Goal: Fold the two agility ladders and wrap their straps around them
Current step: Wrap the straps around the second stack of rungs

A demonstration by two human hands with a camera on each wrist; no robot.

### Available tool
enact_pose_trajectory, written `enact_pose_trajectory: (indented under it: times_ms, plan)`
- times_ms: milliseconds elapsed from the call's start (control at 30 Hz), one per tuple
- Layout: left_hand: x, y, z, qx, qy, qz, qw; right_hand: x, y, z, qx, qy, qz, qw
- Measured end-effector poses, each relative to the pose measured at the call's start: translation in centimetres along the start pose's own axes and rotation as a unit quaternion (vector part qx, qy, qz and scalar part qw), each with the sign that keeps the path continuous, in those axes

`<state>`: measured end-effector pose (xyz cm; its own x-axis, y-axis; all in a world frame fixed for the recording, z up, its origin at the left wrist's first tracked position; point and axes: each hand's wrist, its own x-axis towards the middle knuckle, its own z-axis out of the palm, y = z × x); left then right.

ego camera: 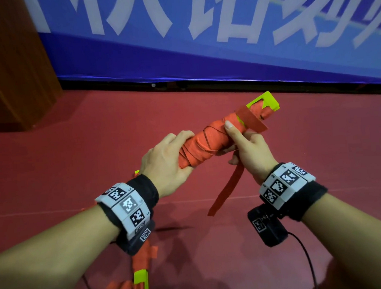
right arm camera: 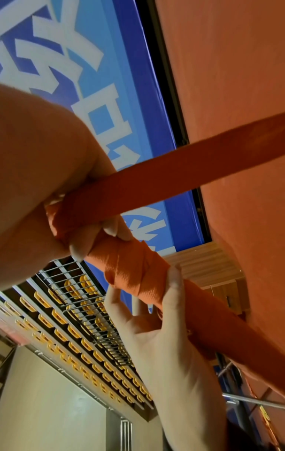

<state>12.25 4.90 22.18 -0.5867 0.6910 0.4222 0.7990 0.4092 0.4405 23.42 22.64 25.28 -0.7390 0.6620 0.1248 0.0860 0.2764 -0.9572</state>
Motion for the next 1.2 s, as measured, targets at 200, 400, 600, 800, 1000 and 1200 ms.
enact_pose_trajectory:
  times_ms: [200,400,600,800,1000,1200]
  plan:
    - [0.0,-0.5,-0.2,-0.062,-0.002,-0.003,0.998,0.2,0.5,-1.1,-0.024,-0.051,-0.02,0.998]
    - [0.2,-1.4,-0.1,-0.167,-0.03,-0.02,0.985,0.4,0.2,-1.1,0.016,-0.046,-0.018,0.999]
    - [0.2,-1.5,0.0,-0.272,-0.108,-0.016,0.956,0.1,-0.3,-1.1,0.093,-0.059,0.018,0.994]
    - [0.5,-1.0,-0.3,-0.303,-0.176,-0.039,0.936,0.0,-0.5,-0.9,0.101,-0.032,0.01,0.994]
    - [-0.5,0.9,0.0,-0.008,-0.119,0.009,0.993,0.6,0.4,-0.2,0.117,0.02,0.019,0.993]
    - [-0.1,0.3,0.4,0.014,-0.017,0.046,0.999,0.6,0.2,-0.3,0.097,0.018,0.041,0.994]
